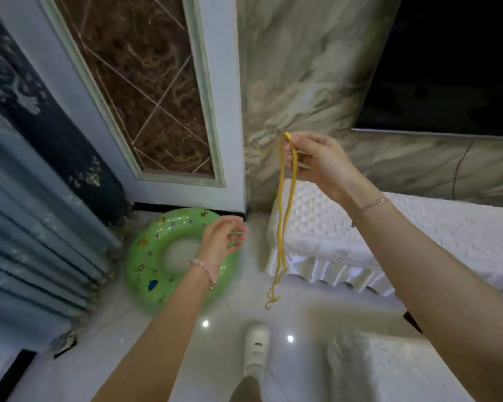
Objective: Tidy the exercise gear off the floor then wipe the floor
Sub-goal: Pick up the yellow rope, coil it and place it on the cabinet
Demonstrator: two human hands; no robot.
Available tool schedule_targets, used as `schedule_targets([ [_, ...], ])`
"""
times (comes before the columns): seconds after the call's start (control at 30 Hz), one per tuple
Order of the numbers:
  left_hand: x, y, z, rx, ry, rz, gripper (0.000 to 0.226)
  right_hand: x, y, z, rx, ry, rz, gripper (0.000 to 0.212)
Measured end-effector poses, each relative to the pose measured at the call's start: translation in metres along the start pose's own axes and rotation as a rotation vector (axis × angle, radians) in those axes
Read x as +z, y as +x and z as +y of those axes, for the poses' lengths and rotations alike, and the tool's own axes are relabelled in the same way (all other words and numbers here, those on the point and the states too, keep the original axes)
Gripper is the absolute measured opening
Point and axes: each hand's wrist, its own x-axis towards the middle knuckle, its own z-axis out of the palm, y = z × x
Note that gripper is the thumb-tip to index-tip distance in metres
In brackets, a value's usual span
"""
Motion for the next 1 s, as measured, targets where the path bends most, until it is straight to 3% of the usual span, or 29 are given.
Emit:
schedule_targets([
  [0.3, 0.072, 0.157, 0.064, 0.054, 0.19, -0.311, 0.019, -0.045, 0.125, -0.018, -0.014, 0.012, 0.17, 0.009],
  [0.5, 0.122, 0.232, 0.081, 0.135, 0.202, -0.312, 0.014, -0.08, 0.173, -0.021, -0.035, 0.045, 0.206, 0.012],
  [0.67, 0.162, 0.278, 0.081, 0.182, 0.402, -0.487, 0.078, -0.107, 0.211, -0.019, -0.02, 0.091, 0.196, 0.012],
  [0.8, 0.207, 0.311, 0.076, 0.243, 0.476, -0.58, 0.092, -0.132, 0.241, -0.021, 0.01, 0.119, 0.168, 0.014],
  [0.87, 0.225, 0.332, 0.074, 0.203, 0.511, -0.575, 0.077, -0.148, 0.258, -0.027, 0.022, 0.165, 0.129, 0.013],
  [0.97, 0.244, 0.362, 0.07, 0.161, 0.587, -0.562, 0.013, -0.18, 0.288, -0.037, 0.039, 0.22, 0.085, 0.013],
  [1.0, 0.248, 0.373, 0.069, 0.172, 0.59, -0.553, 0.007, -0.192, 0.299, -0.04, 0.039, 0.225, 0.091, 0.014],
])
